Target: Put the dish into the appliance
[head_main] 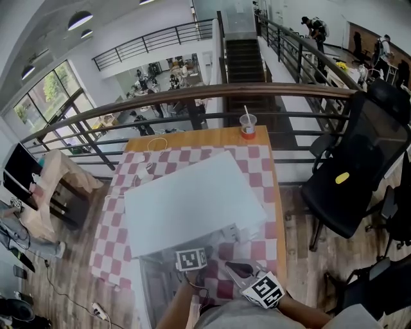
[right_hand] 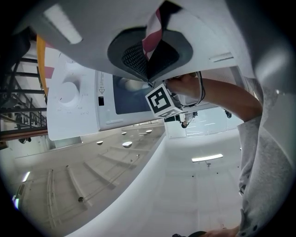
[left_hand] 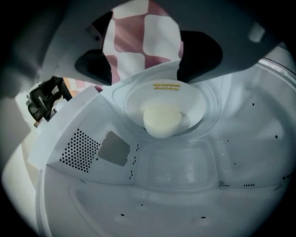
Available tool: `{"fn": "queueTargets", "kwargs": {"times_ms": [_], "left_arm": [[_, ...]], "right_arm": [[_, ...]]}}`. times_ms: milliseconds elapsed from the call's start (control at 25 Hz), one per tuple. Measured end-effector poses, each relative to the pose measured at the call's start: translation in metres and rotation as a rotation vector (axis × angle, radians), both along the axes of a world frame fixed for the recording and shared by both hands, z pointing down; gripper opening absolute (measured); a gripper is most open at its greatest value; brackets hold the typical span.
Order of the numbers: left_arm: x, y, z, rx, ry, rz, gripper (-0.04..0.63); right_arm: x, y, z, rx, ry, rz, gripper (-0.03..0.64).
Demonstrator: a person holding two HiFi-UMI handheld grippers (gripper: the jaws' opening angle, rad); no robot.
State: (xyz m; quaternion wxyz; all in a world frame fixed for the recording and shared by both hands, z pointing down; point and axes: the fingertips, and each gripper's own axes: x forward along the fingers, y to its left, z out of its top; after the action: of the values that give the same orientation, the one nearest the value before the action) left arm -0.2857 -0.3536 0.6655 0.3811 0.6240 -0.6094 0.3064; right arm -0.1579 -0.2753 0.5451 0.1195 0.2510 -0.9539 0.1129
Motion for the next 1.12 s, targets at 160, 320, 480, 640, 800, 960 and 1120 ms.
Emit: {"fn": "queueTargets", "kwargs": {"times_ms": [160,320,480,640,800,960,1120], "left_arm": [[0.002,0.007,0.001,-0.017,-0.052,-0.004,0.505],[0.001,0.016,-0.001,0.03,-0.041,-0.033,0.517],[-0.002,0.017,-0.002,0.084,-0.01,-0.053,0.517],[-0.006,0.016,-0.005,0.099,-0.011,-0.056,0.517],[-0.011,0.027,-0.008,0.113,-0.018,-0.078,0.515],[-0.008,0.045,-0.023,0.176,0.026,-0.114,0.497],[0.008,0.066,-0.057,0.334,0.111,-0.148,0.385]], "right_arm": [[0.003,0.007,0.001,0.006,0.003,-0.011,-0.002],[0.007,0.014,0.003,0.003,0.005,-0.012,-0.002],[0.008,0.017,0.006,0.009,0.002,-0.004,-0.002],[0.008,0.015,0.003,0.013,0.002,0.004,-0.002],[0.007,0.02,0.004,0.005,0.013,0.004,-0.002],[0.006,0.029,0.002,0.025,0.025,-0.001,-0.002],[0.011,0.038,-0.001,0.039,0.027,0.013,-0.002]]}}
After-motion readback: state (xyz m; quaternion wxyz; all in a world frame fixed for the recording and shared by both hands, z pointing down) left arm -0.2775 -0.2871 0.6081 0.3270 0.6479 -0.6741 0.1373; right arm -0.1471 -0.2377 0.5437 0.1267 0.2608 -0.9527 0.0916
